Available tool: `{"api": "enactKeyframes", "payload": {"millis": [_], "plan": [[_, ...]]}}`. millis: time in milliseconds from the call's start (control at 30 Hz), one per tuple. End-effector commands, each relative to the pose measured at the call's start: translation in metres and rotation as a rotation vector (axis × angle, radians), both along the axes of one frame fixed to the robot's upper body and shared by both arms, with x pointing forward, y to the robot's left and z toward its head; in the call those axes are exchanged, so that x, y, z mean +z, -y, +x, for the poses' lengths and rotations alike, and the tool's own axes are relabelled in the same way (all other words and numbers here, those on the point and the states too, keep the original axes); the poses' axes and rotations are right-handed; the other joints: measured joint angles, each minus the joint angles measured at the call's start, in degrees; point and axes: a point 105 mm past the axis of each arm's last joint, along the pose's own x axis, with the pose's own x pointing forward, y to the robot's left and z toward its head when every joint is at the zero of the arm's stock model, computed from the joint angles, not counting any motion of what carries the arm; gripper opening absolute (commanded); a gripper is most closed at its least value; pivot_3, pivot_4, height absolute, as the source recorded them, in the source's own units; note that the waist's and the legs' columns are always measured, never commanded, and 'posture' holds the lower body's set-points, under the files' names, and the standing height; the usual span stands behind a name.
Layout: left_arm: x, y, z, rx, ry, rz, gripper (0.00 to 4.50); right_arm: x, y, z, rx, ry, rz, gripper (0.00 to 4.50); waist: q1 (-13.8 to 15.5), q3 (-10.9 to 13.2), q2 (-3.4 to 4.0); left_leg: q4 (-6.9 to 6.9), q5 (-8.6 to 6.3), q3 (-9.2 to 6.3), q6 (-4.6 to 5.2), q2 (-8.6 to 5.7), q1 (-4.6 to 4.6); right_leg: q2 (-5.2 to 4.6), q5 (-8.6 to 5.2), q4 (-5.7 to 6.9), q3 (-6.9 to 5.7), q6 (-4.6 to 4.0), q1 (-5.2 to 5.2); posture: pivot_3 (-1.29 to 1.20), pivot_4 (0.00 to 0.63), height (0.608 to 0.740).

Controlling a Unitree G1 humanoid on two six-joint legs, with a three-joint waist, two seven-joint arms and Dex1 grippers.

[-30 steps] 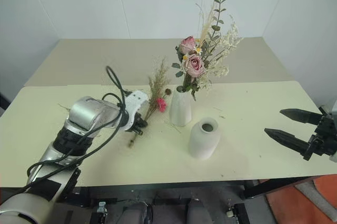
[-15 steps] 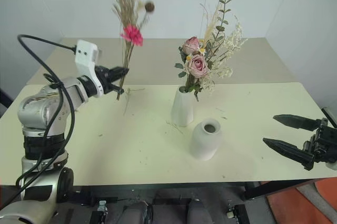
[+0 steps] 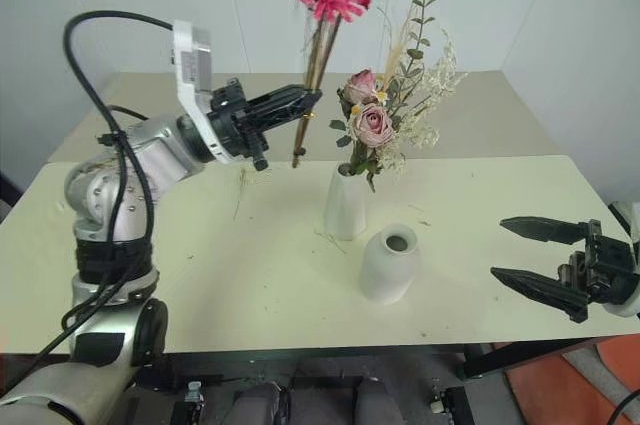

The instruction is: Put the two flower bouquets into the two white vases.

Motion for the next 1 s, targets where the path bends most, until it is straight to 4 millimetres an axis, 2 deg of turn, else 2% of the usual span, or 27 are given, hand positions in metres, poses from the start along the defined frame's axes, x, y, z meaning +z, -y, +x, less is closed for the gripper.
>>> {"api": "enactKeyframes", "payload": {"millis": [33,367,467,833,1000], "plan": [[0.016,0.017,-0.017,-0.104,0.077,-0.033,0.01,0.015,0.002,-0.003,0.016,0.054,-0.021,4.5,-0.1,0.0,0.0,0.0,0.0,0.0,0.0,0.0,0.0,0.0,0.0,-0.01,0.0,0.0,0.0,0.0,0.15,0.74],[0.002,0.061,-0.037,-0.307,0.029,-0.07,0.01,0.02,0.006,-0.001,0.006,0.047,-0.043,4.5,-0.1,0.0,0.01,0.0,0.0,0.0,0.0,0.01,0.03,0.04,-0.03,-0.01,0.01,0.04,0.03,0.0,0.15,0.74],[-0.005,0.068,-0.038,-0.341,-0.002,-0.078,0.01,0.02,0.006,-0.001,0.002,0.047,-0.046,4.5,-0.1,0.0,0.01,0.0,0.0,0.0,0.0,0.0,0.03,0.03,-0.22,-0.01,0.02,0.37,0.05,0.0,0.15,0.74],[-0.041,0.09,-0.031,-0.35,-0.06,-0.073,0.01,0.02,0.008,-0.002,-0.023,0.047,-0.05,4.5,-0.1,0.0,0.04,0.0,0.0,0.0,0.0,0.0,0.07,0.03,-0.23,-0.03,0.03,0.38,0.09,0.0,0.15,0.74],[-0.049,0.097,-0.034,-0.371,-0.09,-0.071,0.01,0.02,0.008,-0.002,-0.031,0.046,-0.053,4.5,0.0,0.0,0.03,0.0,0.0,0.0,0.0,0.0,0.07,0.03,-0.24,-0.05,0.03,0.39,0.11,0.0,0.15,0.74]]}}
